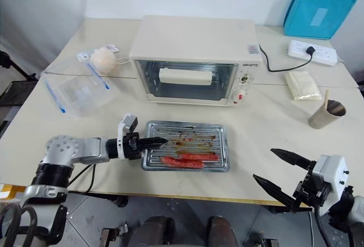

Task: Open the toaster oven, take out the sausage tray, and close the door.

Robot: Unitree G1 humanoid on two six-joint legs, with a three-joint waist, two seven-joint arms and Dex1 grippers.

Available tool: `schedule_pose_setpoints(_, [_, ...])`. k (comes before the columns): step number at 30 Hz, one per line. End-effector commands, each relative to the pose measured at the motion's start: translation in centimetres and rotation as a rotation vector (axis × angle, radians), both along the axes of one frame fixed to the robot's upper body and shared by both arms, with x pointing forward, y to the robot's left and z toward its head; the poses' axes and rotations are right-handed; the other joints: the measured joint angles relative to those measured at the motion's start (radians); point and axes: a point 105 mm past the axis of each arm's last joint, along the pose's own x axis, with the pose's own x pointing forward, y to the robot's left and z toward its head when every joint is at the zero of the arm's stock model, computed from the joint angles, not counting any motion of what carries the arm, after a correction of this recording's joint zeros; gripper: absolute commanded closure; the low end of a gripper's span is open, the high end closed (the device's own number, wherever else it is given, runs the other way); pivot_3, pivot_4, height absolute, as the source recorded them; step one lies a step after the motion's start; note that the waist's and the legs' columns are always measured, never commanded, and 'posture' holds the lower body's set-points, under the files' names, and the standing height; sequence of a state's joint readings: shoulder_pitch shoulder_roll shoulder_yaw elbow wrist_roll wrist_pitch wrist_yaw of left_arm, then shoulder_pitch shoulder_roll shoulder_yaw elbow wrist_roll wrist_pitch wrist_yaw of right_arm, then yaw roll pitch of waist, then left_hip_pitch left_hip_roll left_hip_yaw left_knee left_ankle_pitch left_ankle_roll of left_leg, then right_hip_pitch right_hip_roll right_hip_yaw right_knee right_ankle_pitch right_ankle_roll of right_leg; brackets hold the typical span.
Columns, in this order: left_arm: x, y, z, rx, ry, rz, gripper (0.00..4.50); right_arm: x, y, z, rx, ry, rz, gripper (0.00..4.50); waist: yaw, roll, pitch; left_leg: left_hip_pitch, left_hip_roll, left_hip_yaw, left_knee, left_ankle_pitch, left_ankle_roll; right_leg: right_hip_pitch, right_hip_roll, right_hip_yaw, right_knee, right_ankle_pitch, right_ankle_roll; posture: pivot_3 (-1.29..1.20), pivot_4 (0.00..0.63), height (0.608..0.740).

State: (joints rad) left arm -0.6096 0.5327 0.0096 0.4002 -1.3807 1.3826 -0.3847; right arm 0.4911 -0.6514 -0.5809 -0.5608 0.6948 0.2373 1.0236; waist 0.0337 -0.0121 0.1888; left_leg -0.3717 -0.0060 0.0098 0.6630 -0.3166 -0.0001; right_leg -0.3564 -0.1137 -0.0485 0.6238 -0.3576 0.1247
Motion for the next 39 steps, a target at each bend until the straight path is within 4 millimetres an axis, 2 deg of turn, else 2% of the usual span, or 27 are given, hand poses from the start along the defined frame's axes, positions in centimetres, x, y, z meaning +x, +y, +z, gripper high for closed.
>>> schedule_pose_setpoints(1, [1.0, -1.3, -0.4, 0.007, -0.017, -0.004, 4.5, -0.5, 0.4, 1.2, -0.003, -0.054, 0.0, 0.02, 0.012, 0.0, 0.0, 0.0, -0.001, 0.0, 0.0, 0.0, 0.001, 0.0, 0.0, 0.0, -0.001, 0.001, 0.001, 0.0, 0.15, 0.74])
schedule_pose_setpoints(7, [1.3, -2.0, -0.3, 0.011, -0.049, -0.023, 4.5, -0.7, 0.6, 1.2, -0.004, -0.051, -0.003, 0.02, 0.027, 0.002, -0.001, 0.001, -0.002, 0.0, 0.0, 0.001, 0.002, 0.003, -0.002, 0.001, -0.003, 0.002, 0.004, 0.0, 0.15, 0.74])
schedule_pose_setpoints(8, [1.3, -2.1, -0.2, 0.019, -0.065, -0.027, 4.3, -0.7, 0.6, 1.1, -0.006, -0.049, 0.001, 0.0, 0.027, 0.003, -0.002, 0.001, -0.002, -0.001, 0.0, 0.001, 0.002, 0.003, -0.002, 0.001, -0.003, 0.002, 0.004, 0.0, 0.15, 0.74])
schedule_pose_setpoints(12, [1.4, -0.8, 0.7, 0.069, -0.182, -0.005, 3.27, -0.2, 0.6, 1.0, -0.009, -0.045, 0.014, 0.0, 0.017, 0.002, -0.001, 0.0, -0.002, -0.001, 0.0, 0.001, 0.002, 0.003, -0.002, 0.001, -0.004, 0.002, 0.004, 0.0, 0.15, 0.74])
schedule_pose_setpoints(18, [0.3, 3.7, 1.0, 0.257, -0.393, 0.038, 1.47, 0.5, 0.6, 0.6, -0.021, -0.035, 0.052, 0.0, -0.013, 0.002, -0.001, -0.001, 0.002, -0.001, -0.002, 0.0, 0.0, 0.001, -0.002, 0.001, -0.004, 0.002, 0.003, 0.0, 0.15, 0.74])
schedule_pose_setpoints(20, [0.9, 5.1, 1.4, 0.318, -0.509, 0.112, 0.94, 0.7, 0.6, 0.6, -0.028, -0.034, 0.066, 0.0, -0.013, 0.003, -0.001, -0.001, 0.002, 0.0, -0.003, 0.0, 0.0, 0.001, -0.002, 0.001, -0.004, 0.002, 0.003, 0.0, 0.15, 0.74])
schedule_pose_setpoints(23, [-0.1, 7.9, 4.2, 0.255, -0.763, 0.165, 0.04, 1.0, 0.5, 0.8, -0.037, -0.033, 0.097, 0.0, -0.014, 0.003, -0.001, -0.001, 0.002, 0.0, -0.003, 0.0, 0.0, 0.001, -0.003, 0.001, -0.007, 0.002, 0.003, 0.0, 0.15, 0.74])
schedule_pose_setpoints(24, [-0.8, 9.0, 4.8, 0.254, -0.846, 0.161, 0.04, 1.1, 0.6, 0.9, -0.038, -0.03, 0.113, 0.0, -0.016, 0.003, -0.001, -0.001, 0.002, 0.001, -0.003, 0.0, 0.0, 0.001, -0.003, 0.002, -0.007, 0.002, 0.003, 0.0, 0.15, 0.74])
schedule_pose_setpoints(26, [-2.2, 10.6, 4.1, 0.367, -0.944, 0.094, 0.04, 1.3, 0.6, 1.0, -0.047, -0.025, 0.14, 0.0, -0.021, 0.003, 0.0, -0.001, 0.004, 0.001, -0.003, -0.001, -0.001, 0.001, -0.004, 0.003, -0.009, 0.002, 0.001, 0.0, 0.15, 0.74])
schedule_pose_setpoints(27, [-2.8, 11.2, 3.7, 0.42, -0.987, 0.066, 0.04, 1.5, 0.6, 1.1, -0.048, -0.03, 0.153, 0.0, -0.022, 0.003, 0.0, -0.001, 0.004, 0.0, -0.005, -0.001, -0.001, 0.001, -0.004, 0.004, -0.011, 0.002, 0.0, 0.0, 0.15, 0.74])
schedule_pose_setpoints(31, [-4.6, 12.9, 4.3, 0.549, -1.289, 0.006, 0.04, 2.1, 1.1, 2.0, -0.052, -0.039, 0.23, 0.0, -0.019, 0.007, 0.001, 0.0, 0.004, 0.001, -0.009, -0.001, 0.0, 0.001, -0.006, 0.007, -0.014, 0.002, -0.001, 0.0, 0.15, 0.74])
schedule_pose_setpoints(33, [-4.8, 13.3, 4.4, 0.583, -1.341, -0.006, 0.04, 2.3, 1.4, 2.2, -0.064, -0.048, 0.261, 0.0, -0.011, 0.007, 0.001, -0.001, 0.004, -0.001, -0.01, -0.001, 0.0, 0.001, -0.006, 0.005, -0.016, 0.002, -0.001, 0.0, 0.15, 0.74])
schedule_pose_setpoints(39, [-5.3, 14.3, 3.7, 0.625, -1.32, -0.013, 0.04, 2.2, 2.7, 2.0, -0.06, -0.043, 0.354, 0.0, -0.011, 0.007, 0.001, -0.001, 0.004, -0.002, -0.013, -0.001, 0.0, 0.001, -0.006, 0.003, -0.017, 0.003, -0.001, 0.0, 0.15, 0.74])
